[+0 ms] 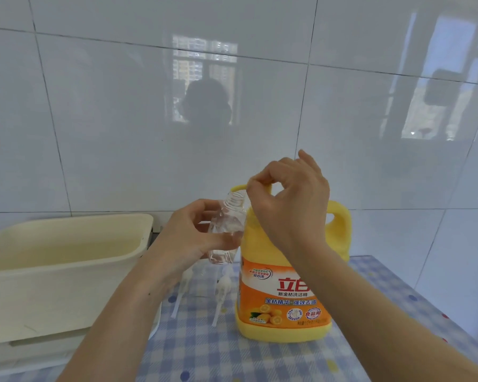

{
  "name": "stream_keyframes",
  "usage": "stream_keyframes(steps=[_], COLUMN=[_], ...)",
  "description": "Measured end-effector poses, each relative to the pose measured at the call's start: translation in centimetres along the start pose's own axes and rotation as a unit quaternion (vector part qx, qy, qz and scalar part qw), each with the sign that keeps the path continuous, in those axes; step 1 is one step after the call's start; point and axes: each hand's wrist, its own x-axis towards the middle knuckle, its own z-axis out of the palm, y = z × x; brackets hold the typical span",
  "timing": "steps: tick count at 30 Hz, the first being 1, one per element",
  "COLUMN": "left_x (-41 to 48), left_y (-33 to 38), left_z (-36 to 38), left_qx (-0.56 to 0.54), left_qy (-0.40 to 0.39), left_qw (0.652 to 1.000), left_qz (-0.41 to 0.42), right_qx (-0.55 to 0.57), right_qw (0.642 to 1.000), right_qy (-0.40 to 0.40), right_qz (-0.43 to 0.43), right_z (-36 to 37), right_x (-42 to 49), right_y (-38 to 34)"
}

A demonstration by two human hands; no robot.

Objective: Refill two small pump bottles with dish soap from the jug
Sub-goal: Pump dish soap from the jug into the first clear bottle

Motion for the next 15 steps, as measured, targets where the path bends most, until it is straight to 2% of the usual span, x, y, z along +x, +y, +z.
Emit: stream_keyframes(steps=[15], left_x=[0.13], left_y=[0.14], left_z=[0.45], left_qx=[0.003], left_qy=[0.027], left_qw=[1.000], left_qz=[0.016], right_qx=[0.002], right_qw=[1.000], right_qy=[-0.019], right_qz=[-0.008], right_z=[-0.21], right_x=[0.22], right_y=[0.08])
